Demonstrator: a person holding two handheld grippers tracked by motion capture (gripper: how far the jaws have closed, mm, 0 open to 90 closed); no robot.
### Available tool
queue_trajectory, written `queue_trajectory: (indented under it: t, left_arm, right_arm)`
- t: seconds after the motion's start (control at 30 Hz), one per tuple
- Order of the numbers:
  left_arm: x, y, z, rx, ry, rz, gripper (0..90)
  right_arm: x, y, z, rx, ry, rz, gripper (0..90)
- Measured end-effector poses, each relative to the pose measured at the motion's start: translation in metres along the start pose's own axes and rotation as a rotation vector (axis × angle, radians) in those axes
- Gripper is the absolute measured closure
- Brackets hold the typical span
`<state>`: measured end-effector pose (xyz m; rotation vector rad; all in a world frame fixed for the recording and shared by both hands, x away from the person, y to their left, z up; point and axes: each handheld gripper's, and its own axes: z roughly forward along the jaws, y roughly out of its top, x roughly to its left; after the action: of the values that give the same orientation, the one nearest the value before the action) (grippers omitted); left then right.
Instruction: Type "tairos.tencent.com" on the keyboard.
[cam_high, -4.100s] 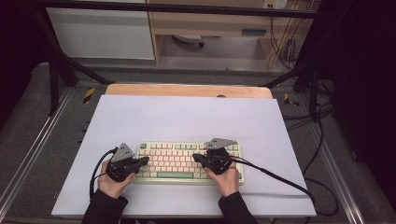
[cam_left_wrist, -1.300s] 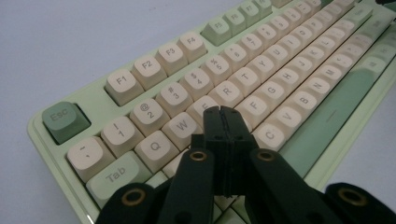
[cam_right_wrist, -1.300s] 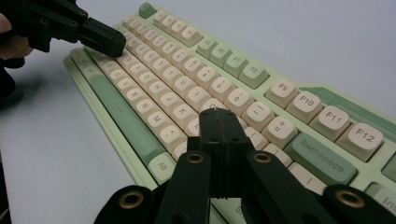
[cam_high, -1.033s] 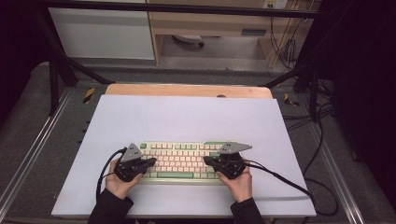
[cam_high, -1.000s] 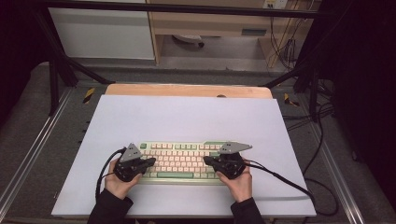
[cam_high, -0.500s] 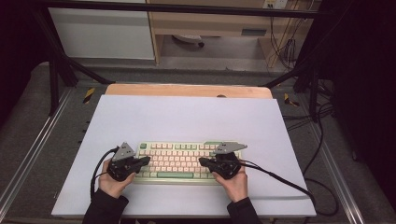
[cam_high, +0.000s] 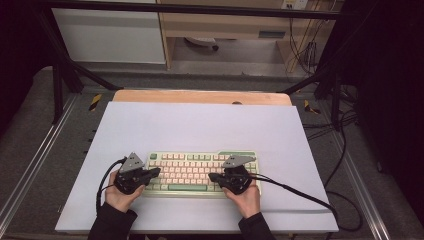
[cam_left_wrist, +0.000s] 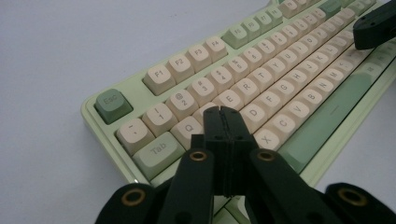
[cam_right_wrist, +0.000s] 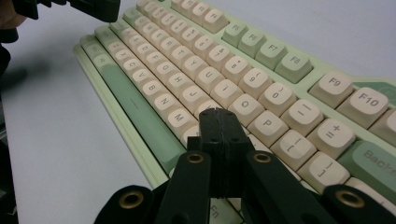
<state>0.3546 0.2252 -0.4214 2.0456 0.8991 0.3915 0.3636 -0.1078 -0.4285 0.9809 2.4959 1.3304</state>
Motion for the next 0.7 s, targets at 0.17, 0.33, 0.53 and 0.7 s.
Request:
queue_trajectory:
  t: [0.17,0.33,0.53,0.7]
  left_arm:
    - [0.0003,-0.0001,-0.0003,0.0,0.0,-0.001,90.0]
    - [-0.0002,0.0,-0.0001,-0.001,0.0,0.0,90.0]
    - [-0.0006,0.0003,-0.0003,-0.003,-0.001,-0.001,90.0]
    - [-0.0023,0.0022,-0.0003,-0.006,-0.005,0.004,90.0]
  right_arm:
    - [0.0006,-0.0027,0.0033,0.02,-0.006,0.002,90.0]
    - [0.0011,-0.0043,0.0046,0.027,-0.01,0.001,90.0]
    - [0.0015,-0.0061,0.0062,0.032,-0.016,-0.01,90.0]
    - [0.0019,-0.003,-0.0001,0.004,-0.016,-0.012,90.0]
